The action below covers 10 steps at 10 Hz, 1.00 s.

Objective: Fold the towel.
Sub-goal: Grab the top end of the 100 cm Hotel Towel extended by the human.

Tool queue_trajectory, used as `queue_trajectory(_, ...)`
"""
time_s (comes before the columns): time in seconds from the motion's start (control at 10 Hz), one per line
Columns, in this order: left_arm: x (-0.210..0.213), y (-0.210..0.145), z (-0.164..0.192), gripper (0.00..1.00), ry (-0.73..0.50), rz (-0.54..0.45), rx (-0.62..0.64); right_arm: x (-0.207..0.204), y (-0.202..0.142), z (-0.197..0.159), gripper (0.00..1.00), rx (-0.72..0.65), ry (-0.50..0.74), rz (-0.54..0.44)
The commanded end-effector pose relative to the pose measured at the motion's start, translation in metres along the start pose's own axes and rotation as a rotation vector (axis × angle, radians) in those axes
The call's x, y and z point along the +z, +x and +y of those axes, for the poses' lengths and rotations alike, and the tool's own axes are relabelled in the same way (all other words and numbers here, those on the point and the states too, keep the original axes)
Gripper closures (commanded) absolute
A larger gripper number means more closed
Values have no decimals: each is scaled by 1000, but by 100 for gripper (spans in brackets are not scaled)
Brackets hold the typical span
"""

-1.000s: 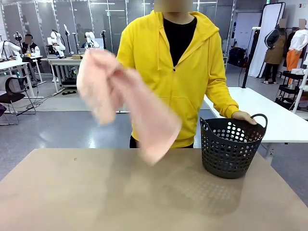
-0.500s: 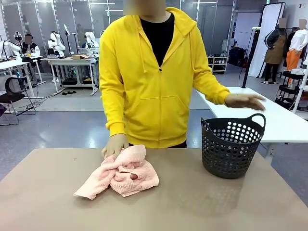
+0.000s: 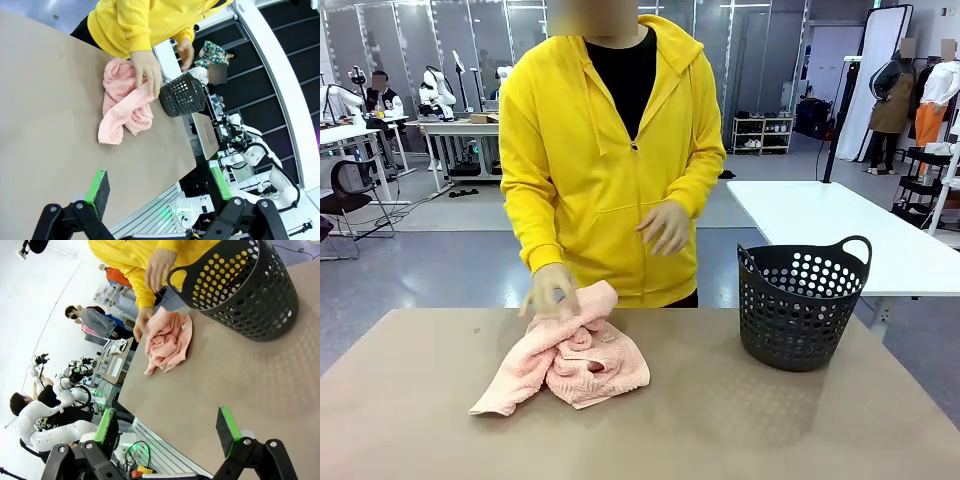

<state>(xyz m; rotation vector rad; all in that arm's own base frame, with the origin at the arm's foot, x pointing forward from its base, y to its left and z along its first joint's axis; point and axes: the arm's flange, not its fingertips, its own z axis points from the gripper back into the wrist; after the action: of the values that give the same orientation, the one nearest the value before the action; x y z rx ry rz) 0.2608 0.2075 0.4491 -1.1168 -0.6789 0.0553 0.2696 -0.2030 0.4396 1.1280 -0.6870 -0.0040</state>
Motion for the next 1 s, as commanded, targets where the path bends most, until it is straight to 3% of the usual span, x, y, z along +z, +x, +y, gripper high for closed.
queue_trajectory(0.0, 0, 2, 1, 0, -21, -12, -10, 1, 2, 0, 0, 9, 14, -11)
queue_trajectory(0.9, 0, 2, 1, 0, -21, -12, -10, 1, 2, 0, 0, 9, 14, -11)
